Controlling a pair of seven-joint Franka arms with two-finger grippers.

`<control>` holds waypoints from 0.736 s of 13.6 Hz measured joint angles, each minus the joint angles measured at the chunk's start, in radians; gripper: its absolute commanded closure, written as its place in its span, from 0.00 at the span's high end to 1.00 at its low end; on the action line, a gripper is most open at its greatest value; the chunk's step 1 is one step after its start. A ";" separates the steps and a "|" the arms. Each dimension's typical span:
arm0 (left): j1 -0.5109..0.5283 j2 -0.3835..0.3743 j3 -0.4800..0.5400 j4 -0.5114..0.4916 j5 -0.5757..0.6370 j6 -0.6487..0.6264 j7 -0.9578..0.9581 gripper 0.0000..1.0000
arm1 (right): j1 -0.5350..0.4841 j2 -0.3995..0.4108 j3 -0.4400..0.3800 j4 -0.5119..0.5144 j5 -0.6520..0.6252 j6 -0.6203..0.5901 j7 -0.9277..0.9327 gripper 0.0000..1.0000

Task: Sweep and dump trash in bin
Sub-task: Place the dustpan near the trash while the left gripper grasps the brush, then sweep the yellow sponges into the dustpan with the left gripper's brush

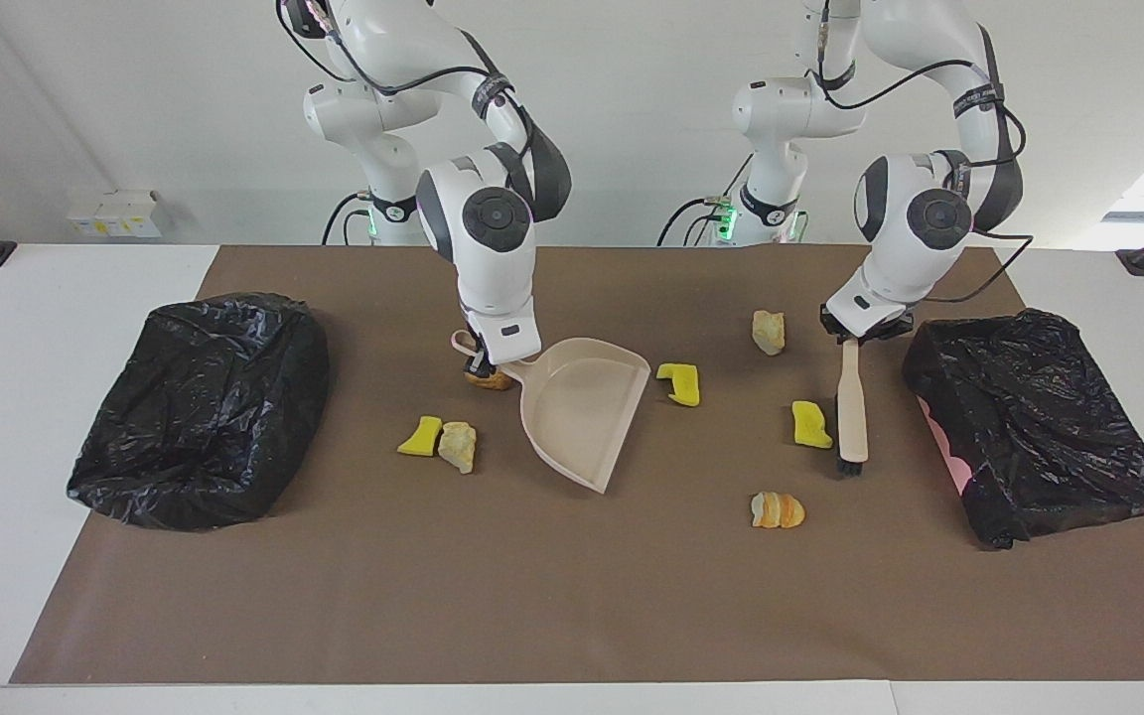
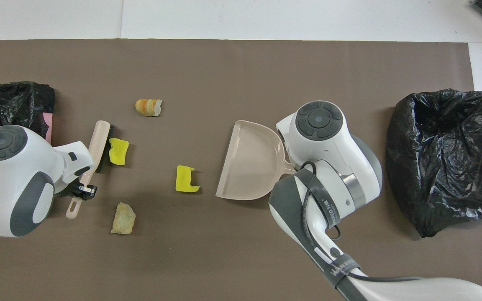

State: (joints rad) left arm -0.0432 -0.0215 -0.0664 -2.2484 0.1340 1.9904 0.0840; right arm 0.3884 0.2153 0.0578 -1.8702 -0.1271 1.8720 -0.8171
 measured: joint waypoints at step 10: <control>-0.070 -0.072 -0.180 -0.101 -0.133 0.001 -0.137 0.00 | 0.096 -0.053 0.008 -0.129 -0.088 0.122 -0.032 0.00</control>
State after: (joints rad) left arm -0.1129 -0.0934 -0.2459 -2.3497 0.0009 1.9915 -0.0533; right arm 0.4844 0.1622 0.0660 -1.9992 -0.2154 1.9944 -0.8495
